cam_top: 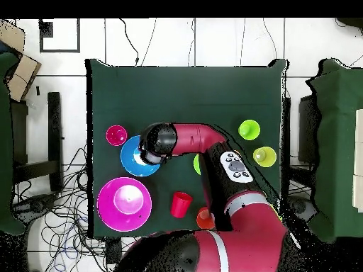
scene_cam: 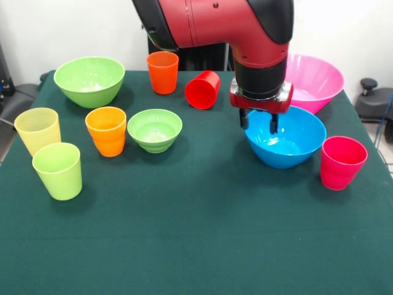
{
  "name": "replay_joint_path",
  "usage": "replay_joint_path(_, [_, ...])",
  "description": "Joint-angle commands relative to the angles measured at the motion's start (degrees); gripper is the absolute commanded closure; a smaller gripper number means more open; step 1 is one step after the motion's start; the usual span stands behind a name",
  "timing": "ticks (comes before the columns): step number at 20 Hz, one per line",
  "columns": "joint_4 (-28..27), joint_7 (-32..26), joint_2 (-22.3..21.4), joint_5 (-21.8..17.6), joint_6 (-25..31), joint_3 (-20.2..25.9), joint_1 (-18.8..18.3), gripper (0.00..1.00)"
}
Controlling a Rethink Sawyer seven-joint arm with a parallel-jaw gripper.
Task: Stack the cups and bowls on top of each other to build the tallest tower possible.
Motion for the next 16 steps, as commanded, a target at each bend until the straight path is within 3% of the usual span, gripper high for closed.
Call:
replay_joint_path(1, [0.6,-8.1,2.1,-5.7,-1.8,2.2,-0.9,0.00])
replay_joint_path(16, [1.2,-6.6,4.3,-8.6,-4.7,1.2,-1.4,0.00])
